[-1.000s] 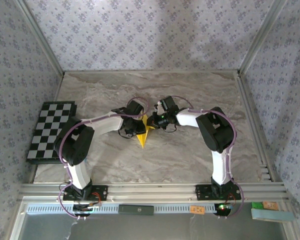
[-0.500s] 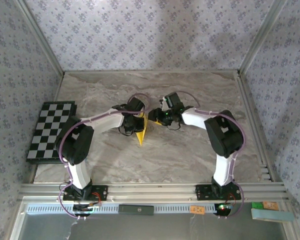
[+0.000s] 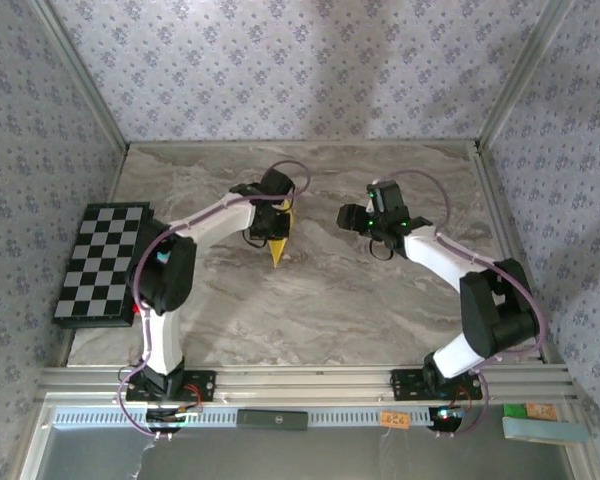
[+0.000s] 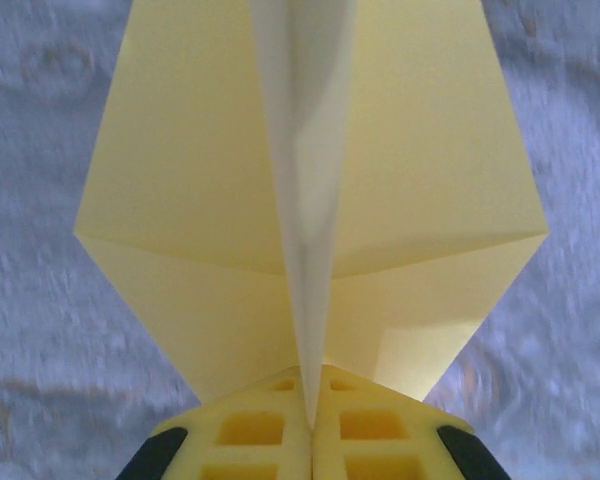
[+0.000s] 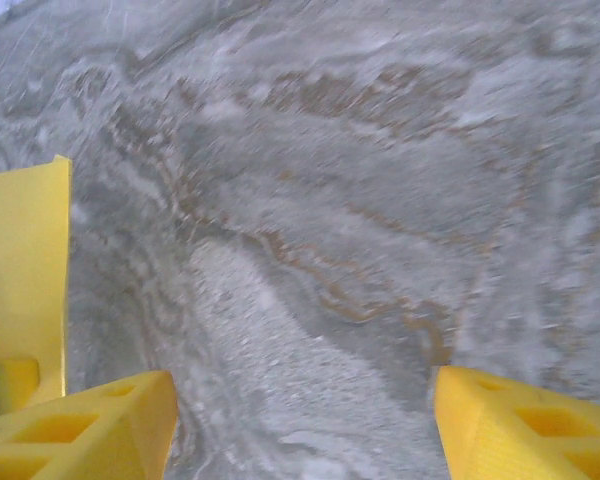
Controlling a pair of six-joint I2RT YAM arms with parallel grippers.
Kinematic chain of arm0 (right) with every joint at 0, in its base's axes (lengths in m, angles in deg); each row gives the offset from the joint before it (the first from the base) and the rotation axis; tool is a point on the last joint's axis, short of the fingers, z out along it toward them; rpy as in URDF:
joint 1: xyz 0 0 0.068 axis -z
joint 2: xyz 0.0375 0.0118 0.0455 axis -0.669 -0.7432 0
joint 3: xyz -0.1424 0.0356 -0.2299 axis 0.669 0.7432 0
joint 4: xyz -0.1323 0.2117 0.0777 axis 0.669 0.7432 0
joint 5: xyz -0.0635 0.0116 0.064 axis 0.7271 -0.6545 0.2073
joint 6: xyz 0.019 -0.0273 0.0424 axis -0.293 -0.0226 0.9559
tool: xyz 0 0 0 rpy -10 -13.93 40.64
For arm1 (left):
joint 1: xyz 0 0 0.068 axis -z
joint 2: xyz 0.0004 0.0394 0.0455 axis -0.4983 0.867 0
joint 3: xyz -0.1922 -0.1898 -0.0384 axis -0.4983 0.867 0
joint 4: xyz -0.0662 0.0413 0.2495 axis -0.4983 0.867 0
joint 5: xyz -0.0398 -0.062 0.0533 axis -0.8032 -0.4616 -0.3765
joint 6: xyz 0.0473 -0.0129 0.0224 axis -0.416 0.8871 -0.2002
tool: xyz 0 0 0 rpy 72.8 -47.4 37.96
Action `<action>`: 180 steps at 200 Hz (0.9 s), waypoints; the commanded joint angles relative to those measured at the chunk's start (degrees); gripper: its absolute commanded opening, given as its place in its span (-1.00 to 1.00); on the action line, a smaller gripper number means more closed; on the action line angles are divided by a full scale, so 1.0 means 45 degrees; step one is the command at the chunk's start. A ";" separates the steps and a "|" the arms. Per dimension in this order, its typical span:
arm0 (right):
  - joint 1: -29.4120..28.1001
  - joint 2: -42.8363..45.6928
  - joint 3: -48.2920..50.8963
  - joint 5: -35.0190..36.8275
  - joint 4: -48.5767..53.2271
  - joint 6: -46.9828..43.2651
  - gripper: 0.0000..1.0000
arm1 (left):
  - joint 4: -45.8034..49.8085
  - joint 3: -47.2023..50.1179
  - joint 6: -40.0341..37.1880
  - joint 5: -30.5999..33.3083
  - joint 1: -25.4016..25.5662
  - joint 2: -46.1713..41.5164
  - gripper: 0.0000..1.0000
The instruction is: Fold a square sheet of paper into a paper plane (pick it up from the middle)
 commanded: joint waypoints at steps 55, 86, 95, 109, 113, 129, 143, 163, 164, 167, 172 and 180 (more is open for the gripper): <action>0.0663 0.0290 0.0404 -0.0551 -0.0220 -0.0277 0.40 | 0.2657 -0.5672 -0.0711 0.0134 -0.0611 0.3909 -0.84; 0.0657 -0.0065 0.0403 -0.1297 -0.0471 0.0046 0.41 | 0.2857 -0.6505 -0.0448 0.0055 -0.0615 0.4569 -0.77; 0.0656 -0.0132 0.0418 -0.1412 -0.0528 0.0088 0.40 | 0.2909 -0.6626 -0.0389 0.0079 -0.0613 0.4666 -0.74; 0.0659 -0.0193 0.0476 -0.1512 -0.0586 0.0147 0.40 | 0.2900 -0.6712 -0.0287 0.0050 -0.0613 0.4806 -0.70; 0.0657 -0.0207 0.0481 -0.1550 -0.0606 0.0159 0.40 | 0.2901 -0.6745 -0.0267 0.0028 -0.0613 0.4828 -0.70; 0.0657 -0.0194 0.0520 -0.1589 -0.0601 0.0157 0.40 | 0.2901 -0.6815 -0.0210 -0.0013 -0.0614 0.4967 -0.67; 0.0657 -0.0176 0.0530 -0.1594 -0.0592 0.0166 0.40 | 0.2940 -0.6873 -0.0169 -0.0017 -0.0613 0.5052 -0.67; 0.0672 -0.0171 0.0538 -0.1592 -0.0591 0.0167 0.40 | 0.2960 -0.6891 -0.0119 -0.0051 -0.0598 0.5198 -0.66; 0.0664 -0.0172 0.0539 -0.1584 -0.0585 0.0167 0.40 | 0.2960 -0.6893 -0.0114 -0.0052 -0.0595 0.5204 -0.67; 0.0658 -0.0156 0.0513 -0.1584 -0.0579 0.0167 0.40 | 0.2964 -0.6877 -0.0110 -0.0050 -0.0593 0.5207 -0.67; 0.0667 -0.0163 0.0520 -0.1595 -0.0570 0.0166 0.40 | 0.2952 -0.6875 -0.0110 -0.0065 -0.0593 0.5209 -0.67; 0.0659 -0.0160 0.0520 -0.1594 -0.0559 0.0167 0.40 | 0.2944 -0.6875 -0.0091 -0.0072 -0.0594 0.5247 -0.67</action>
